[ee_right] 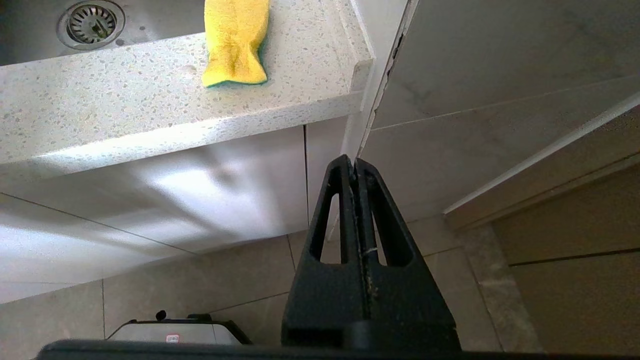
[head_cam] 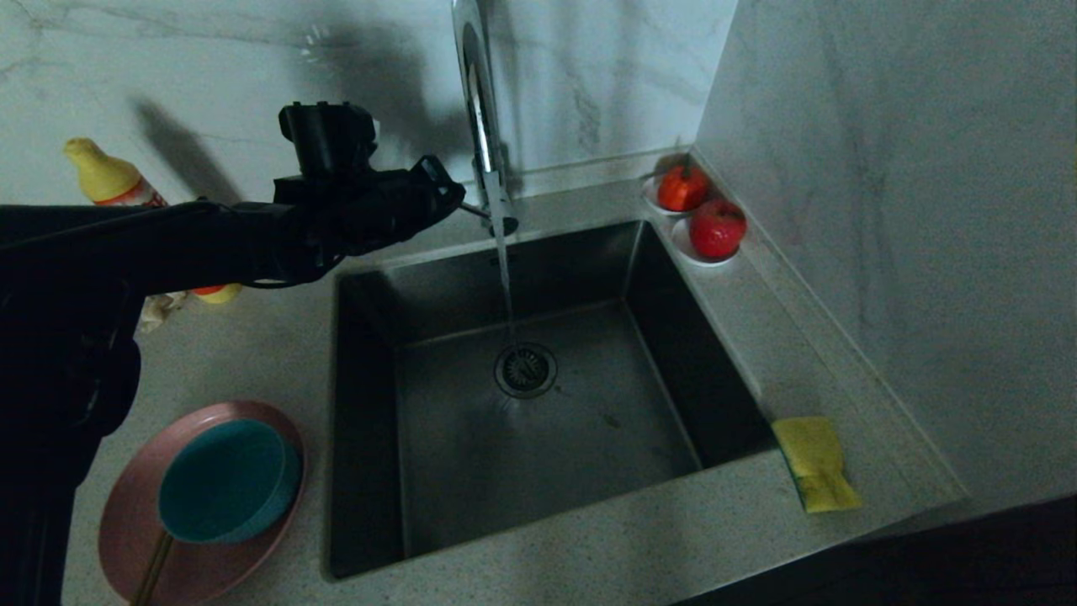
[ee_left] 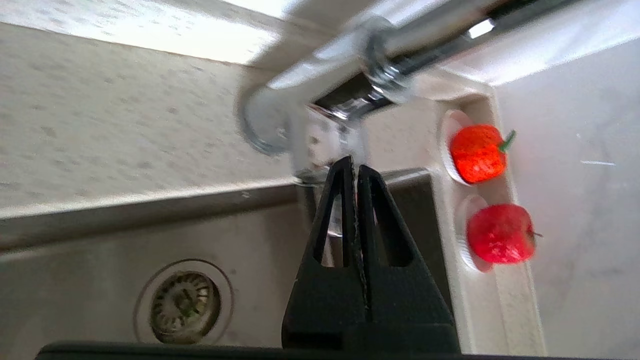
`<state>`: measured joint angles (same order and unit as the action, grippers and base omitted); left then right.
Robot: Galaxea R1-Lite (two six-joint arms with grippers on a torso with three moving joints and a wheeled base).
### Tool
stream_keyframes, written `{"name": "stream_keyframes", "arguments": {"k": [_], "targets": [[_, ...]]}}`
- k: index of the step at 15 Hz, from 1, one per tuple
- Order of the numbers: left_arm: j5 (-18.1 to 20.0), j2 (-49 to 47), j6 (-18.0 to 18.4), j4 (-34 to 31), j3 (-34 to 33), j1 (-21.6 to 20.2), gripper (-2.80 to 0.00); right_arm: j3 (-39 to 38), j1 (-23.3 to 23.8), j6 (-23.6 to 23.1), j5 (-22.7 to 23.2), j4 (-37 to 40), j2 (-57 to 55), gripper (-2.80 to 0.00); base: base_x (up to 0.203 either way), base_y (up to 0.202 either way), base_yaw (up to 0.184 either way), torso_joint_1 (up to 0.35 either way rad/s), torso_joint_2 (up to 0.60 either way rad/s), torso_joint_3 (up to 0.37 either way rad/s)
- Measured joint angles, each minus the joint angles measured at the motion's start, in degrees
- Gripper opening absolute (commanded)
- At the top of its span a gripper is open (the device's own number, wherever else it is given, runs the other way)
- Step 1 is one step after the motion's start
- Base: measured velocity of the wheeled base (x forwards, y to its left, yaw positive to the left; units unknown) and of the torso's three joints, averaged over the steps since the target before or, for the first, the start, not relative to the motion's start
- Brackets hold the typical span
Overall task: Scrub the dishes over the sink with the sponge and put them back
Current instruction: Turn on the faucet
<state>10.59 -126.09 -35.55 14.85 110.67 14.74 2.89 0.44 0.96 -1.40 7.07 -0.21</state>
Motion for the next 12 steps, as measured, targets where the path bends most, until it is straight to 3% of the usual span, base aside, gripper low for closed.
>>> {"name": "stream_keyframes", "arguments": {"k": [12], "targets": [[-2.6, 2.4, 0.1, 0.4, -5.5, 2.9, -2.8, 0.0, 0.0, 0.0, 0.0, 0.0, 0.0, -2.8, 0.0, 0.0, 0.0, 0.0, 0.0, 0.0]]}}
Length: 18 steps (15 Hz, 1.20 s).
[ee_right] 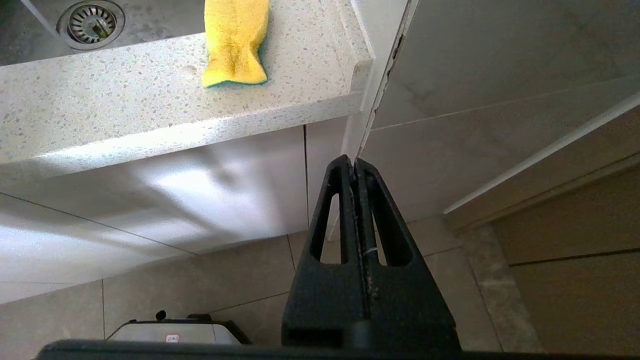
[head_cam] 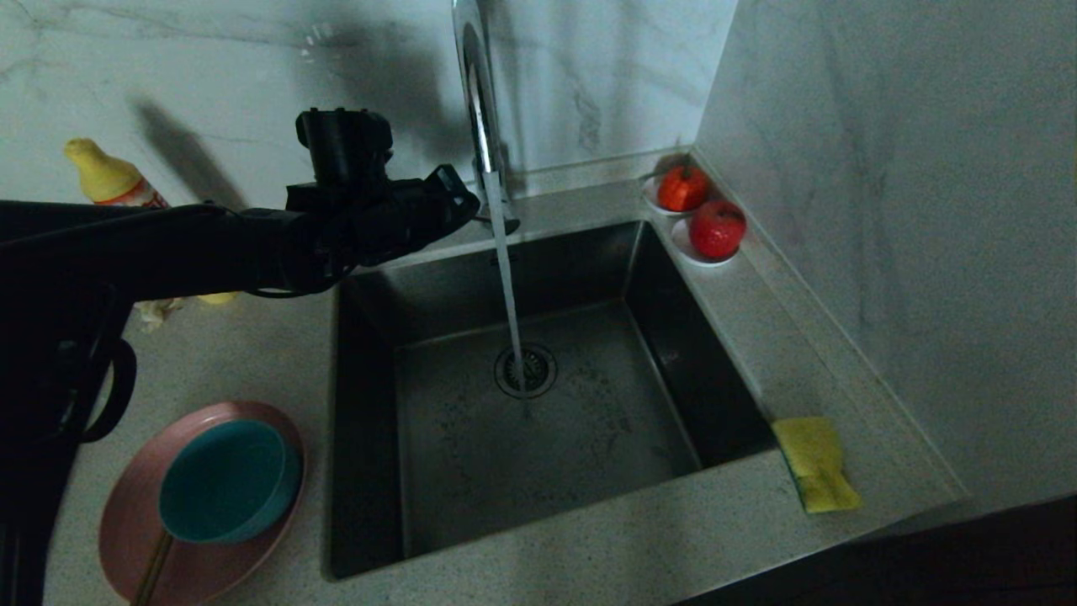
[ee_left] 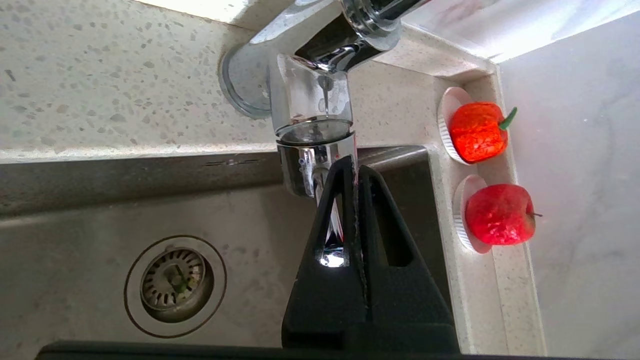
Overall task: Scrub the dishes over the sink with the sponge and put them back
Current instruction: Turn on the faucet
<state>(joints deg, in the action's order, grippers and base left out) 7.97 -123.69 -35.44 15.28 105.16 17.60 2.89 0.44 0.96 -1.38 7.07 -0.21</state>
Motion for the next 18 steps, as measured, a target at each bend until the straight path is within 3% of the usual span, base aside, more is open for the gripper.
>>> {"name": "stream_keyframes", "arguments": {"k": [5, 8, 11, 13, 18], "targets": [[-1.1, 0.5, 0.3, -2.8, 4.1, -2.2, -2.8, 0.0, 0.0, 0.0, 0.0, 0.0, 0.0, -2.8, 0.0, 0.0, 0.0, 0.0, 0.0, 0.0], [-1.1, 3.3, 2.9, -5.2, 5.4, -4.0, -2.8, -0.1, 0.0, 0.0, 0.0, 0.0, 0.0, -2.8, 0.0, 0.0, 0.0, 0.0, 0.0, 0.0], [-3.0, 8.9, 7.6, -10.8, 5.5, -4.7, -2.8, 0.0, 0.0, 0.0, 0.0, 0.0, 0.0, -2.8, 0.0, 0.0, 0.0, 0.0, 0.0, 0.0], [-7.0, 14.2, 12.0, -16.0, 4.2, -4.7, -2.8, 0.0, 0.0, 0.0, 0.0, 0.0, 0.0, -2.8, 0.0, 0.0, 0.0, 0.0, 0.0, 0.0], [-14.2, 30.8, 25.6, -22.4, -7.8, -5.1, -2.8, 0.0, 0.0, 0.0, 0.0, 0.0, 0.0, -2.8, 0.0, 0.0, 0.0, 0.0, 0.0, 0.0]]}}
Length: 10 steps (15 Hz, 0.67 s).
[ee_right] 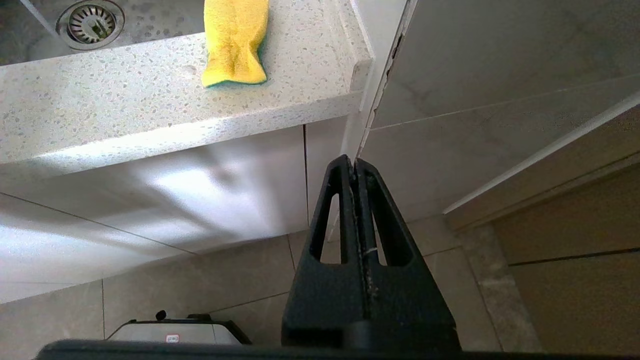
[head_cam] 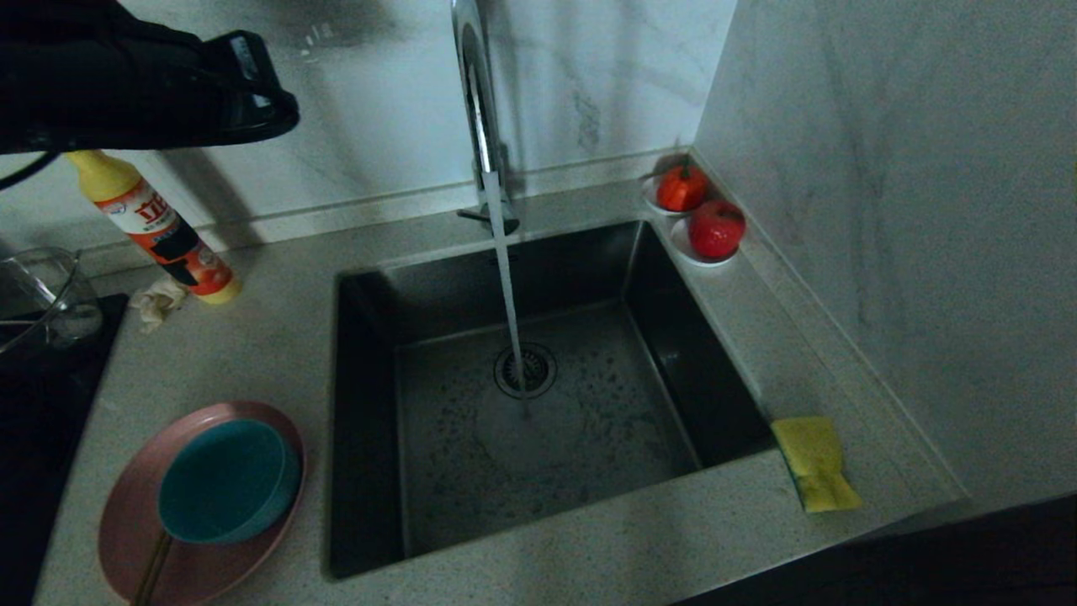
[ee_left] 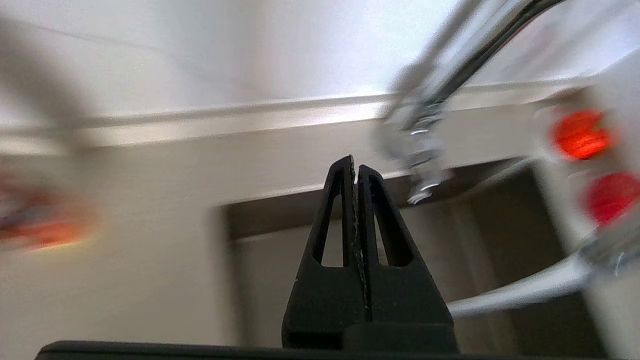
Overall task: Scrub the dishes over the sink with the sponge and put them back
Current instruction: Turn on the faucet, then rinse the chopsticks
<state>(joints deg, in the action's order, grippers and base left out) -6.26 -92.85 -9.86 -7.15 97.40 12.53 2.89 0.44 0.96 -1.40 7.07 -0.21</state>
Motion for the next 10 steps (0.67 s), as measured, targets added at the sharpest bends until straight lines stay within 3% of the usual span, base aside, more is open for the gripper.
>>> {"name": "stream_keyframes", "arguments": {"k": [2, 4, 10], "targets": [[-7.0, 7.1, 5.8, -2.9, -3.9, -0.2, -2.8, 0.0, 0.0, 0.0, 0.0, 0.0, 0.0, -2.8, 0.0, 0.0, 0.0, 0.0, 0.0, 0.0], [-14.2, 13.9, 9.1, -7.1, -6.9, -0.3, -2.8, 0.0, 0.0, 0.0, 0.0, 0.0, 0.0, -2.8, 0.0, 0.0, 0.0, 0.0, 0.0, 0.0], [-18.7, 32.4, 9.0, -22.5, -22.1, -1.0, -2.8, 0.0, 0.0, 0.0, 0.0, 0.0, 0.0, -2.8, 0.0, 0.0, 0.0, 0.0, 0.0, 0.0]]}}
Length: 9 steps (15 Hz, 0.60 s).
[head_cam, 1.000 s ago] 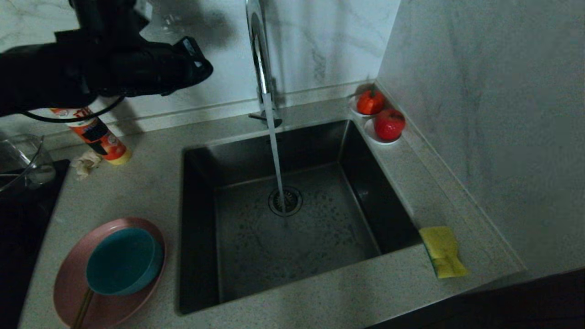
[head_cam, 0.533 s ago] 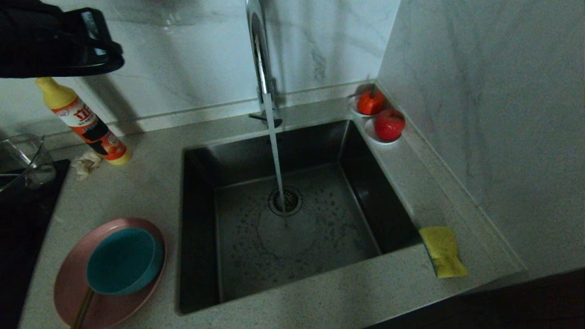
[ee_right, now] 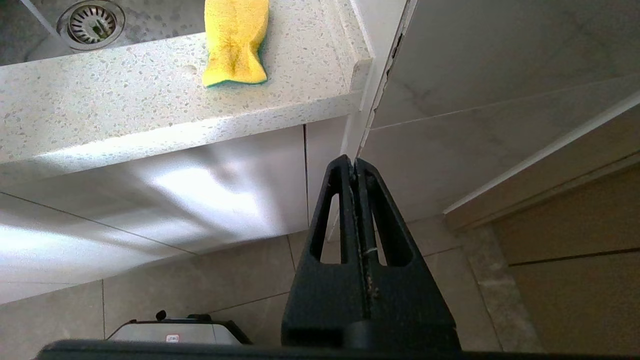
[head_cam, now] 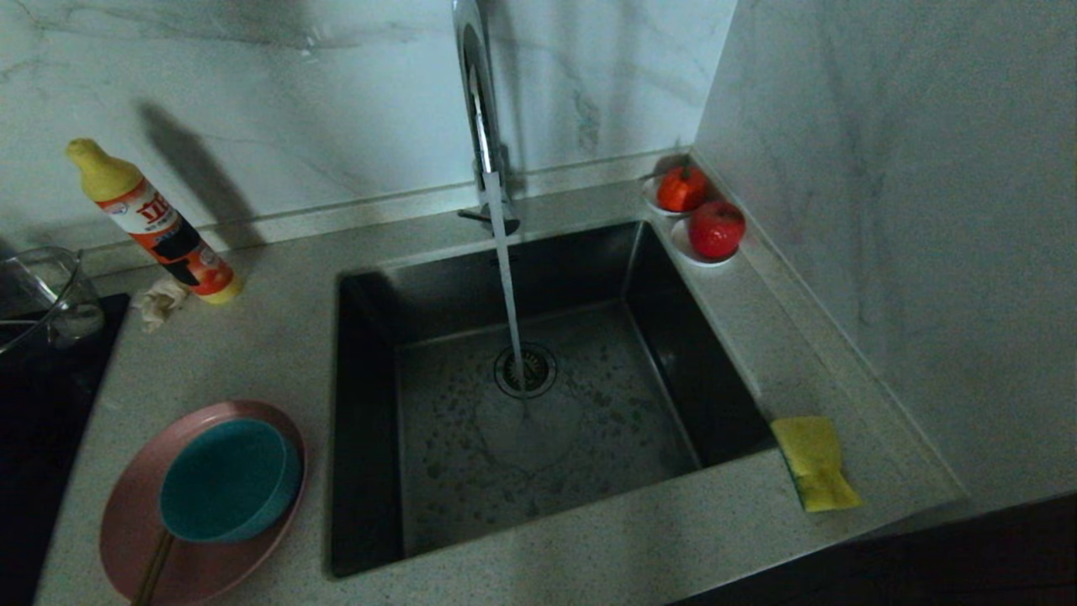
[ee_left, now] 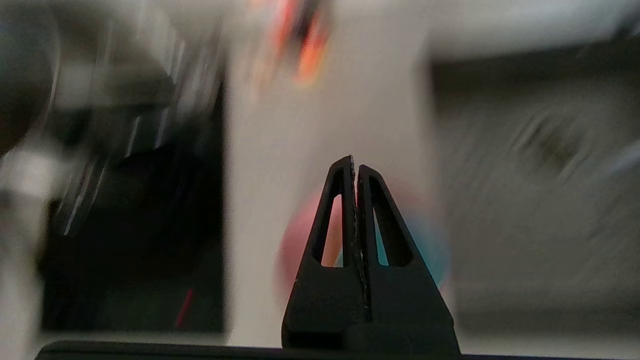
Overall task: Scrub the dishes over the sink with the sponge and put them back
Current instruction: Rinse the chopsticks
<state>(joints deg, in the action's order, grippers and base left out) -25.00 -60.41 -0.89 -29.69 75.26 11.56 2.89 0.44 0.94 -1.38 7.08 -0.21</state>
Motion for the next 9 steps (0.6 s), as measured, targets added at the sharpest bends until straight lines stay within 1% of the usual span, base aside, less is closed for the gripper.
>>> {"name": "stream_keyframes", "arguments": {"k": [2, 3, 5, 6, 7, 8, 9], "targets": [[-1.1, 4.7, -2.6, -6.8, -6.7, -1.9, -2.8, 0.0, 0.0, 0.0, 0.0, 0.0, 0.0, -2.8, 0.0, 0.0, 0.0, 0.0, 0.0, 0.0], [-1.3, 6.8, -4.1, -9.2, -10.1, -2.5, -2.8, 0.0, 0.0, 0.0, 0.0, 0.0, 0.0, -2.8, 0.0, 0.0, 0.0, 0.0, 0.0, 0.0], [-0.7, 10.7, -5.5, -11.8, -16.1, -3.4, -2.8, 0.0, 0.0, 0.0, 0.0, 0.0, 0.0, -2.8, 0.0, 0.0, 0.0, 0.0, 0.0, 0.0], [0.4, 12.2, -5.5, -12.4, -18.6, -4.8, -2.8, 0.0, 0.0, 0.0, 0.0, 0.0, 0.0, -2.8, 0.0, 0.0, 0.0, 0.0, 0.0, 0.0], [2.5, 13.3, -5.3, -12.6, -20.4, -7.7, -2.8, 0.0, 0.0, 0.0, 0.0, 0.0, 0.0, -2.8, 0.0, 0.0, 0.0, 0.0, 0.0, 0.0], [6.1, 14.1, -5.1, -12.7, -21.8, -11.1, -2.8, 0.0, 0.0, 0.0, 0.0, 0.0, 0.0, -2.8, 0.0, 0.0, 0.0, 0.0, 0.0, 0.0], [11.1, 14.5, -4.9, -12.9, -23.0, -14.7, -2.8, 0.0, 0.0, 0.0, 0.0, 0.0, 0.0, -2.8, 0.0, 0.0, 0.0, 0.0, 0.0, 0.0]]}}
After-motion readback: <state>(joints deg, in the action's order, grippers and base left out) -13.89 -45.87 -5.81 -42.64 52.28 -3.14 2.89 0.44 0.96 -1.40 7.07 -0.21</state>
